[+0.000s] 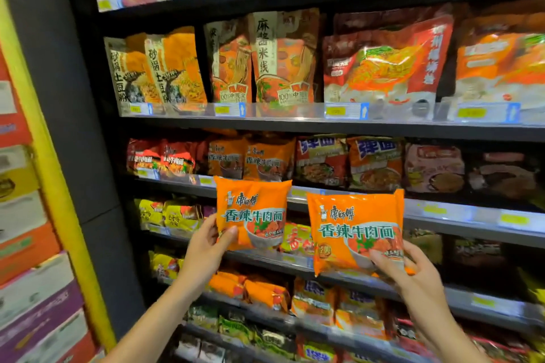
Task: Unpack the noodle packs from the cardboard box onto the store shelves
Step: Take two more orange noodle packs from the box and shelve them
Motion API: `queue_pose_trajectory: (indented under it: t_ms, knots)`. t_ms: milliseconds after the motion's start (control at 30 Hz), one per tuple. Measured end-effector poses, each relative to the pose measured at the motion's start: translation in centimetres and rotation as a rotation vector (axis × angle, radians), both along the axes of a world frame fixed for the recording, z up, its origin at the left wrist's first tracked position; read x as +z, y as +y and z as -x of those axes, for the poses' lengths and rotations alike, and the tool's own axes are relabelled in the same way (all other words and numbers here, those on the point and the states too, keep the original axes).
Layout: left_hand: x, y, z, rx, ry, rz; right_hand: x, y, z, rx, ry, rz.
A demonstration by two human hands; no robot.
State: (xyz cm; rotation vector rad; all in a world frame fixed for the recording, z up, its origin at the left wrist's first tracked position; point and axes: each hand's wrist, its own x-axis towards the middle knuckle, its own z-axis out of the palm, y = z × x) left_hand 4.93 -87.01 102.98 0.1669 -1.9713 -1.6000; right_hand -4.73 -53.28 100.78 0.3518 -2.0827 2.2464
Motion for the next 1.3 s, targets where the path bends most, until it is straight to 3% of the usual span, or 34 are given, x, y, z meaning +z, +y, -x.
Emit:
queue_pose_trajectory:
  t_ms: [367, 567, 933, 1200, 1300]
  knots:
    - [3.8, -13.2, 8.6, 0.127, 0.079, 0.057, 3.0, -11.3, 6.8, 0.057, 0.003, -0.023]
    - [4.6, -20.8, 13.9, 0.102, 0.081, 0.109, 3.0, -17.7, 8.2, -0.028, 0.034, -0.051]
    - [5.0, -24.9, 20.8, -0.015, 0.157, 0.097, 2.5, -23.6, 8.3, -0.145, 0.053, -0.049]
    - [4.8, -25.4, 23.3, 0.202, -0.095, 0.589, 4.0, -25.4, 7.9, -0.154, 0.064, -0.020]
    - [4.3, -25.4, 22.7, 0.251, -0.156, 0.681, 4.8, -26.0, 8.1, -0.169, 0.072, -0.006]
